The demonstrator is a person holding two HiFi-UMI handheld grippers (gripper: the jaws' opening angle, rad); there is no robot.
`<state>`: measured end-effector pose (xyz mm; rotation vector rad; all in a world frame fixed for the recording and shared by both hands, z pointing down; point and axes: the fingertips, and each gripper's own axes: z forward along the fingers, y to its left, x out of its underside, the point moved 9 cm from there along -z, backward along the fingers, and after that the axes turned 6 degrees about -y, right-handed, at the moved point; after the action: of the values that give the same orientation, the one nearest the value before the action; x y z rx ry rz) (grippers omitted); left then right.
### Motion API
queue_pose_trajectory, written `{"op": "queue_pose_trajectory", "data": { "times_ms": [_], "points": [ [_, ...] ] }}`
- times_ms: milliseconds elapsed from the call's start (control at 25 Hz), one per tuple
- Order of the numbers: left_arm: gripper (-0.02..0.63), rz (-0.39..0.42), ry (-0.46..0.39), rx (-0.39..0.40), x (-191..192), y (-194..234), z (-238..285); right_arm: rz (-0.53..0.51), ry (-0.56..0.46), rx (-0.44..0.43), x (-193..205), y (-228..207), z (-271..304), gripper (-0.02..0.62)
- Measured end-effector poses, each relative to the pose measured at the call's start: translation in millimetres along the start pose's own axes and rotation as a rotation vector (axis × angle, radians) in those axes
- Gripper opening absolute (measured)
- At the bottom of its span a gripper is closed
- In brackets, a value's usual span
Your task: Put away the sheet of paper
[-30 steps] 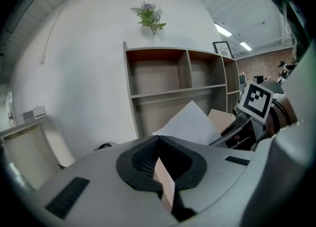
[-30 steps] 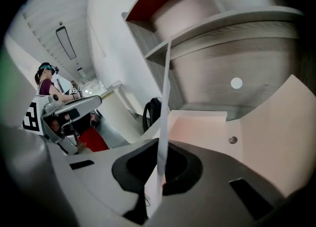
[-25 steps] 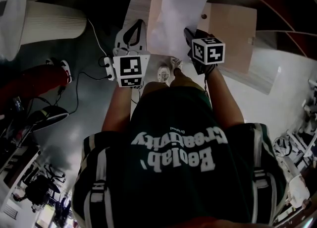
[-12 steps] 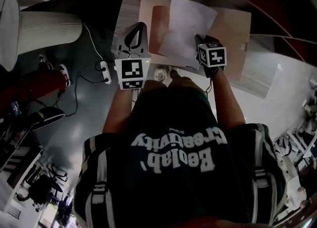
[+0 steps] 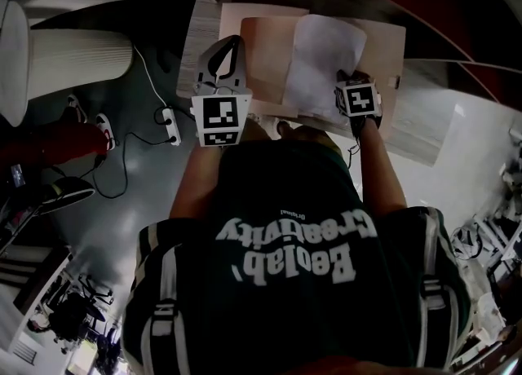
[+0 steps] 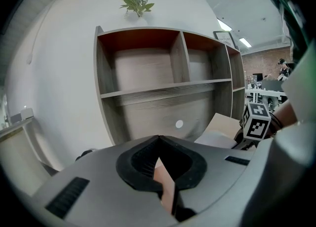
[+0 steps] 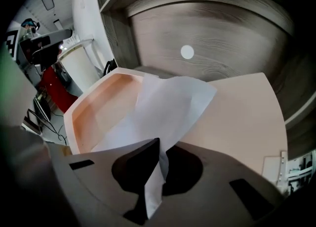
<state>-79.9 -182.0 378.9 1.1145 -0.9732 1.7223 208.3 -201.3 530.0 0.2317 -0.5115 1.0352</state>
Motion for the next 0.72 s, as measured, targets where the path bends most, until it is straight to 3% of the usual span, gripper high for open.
{"op": "queue_pose_trajectory", "data": {
  "times_ms": [320, 720],
  "points": [
    [0.018, 0.005, 0.004, 0.02, 0, 11, 8, 0.011, 0.009, 0.019, 5, -9, 1, 0.034],
    [0.018, 0.002, 0.029, 0.014, 10, 15, 6, -0.037, 0.059, -0.134, 9, 14, 7, 0.034]
  ]
}}
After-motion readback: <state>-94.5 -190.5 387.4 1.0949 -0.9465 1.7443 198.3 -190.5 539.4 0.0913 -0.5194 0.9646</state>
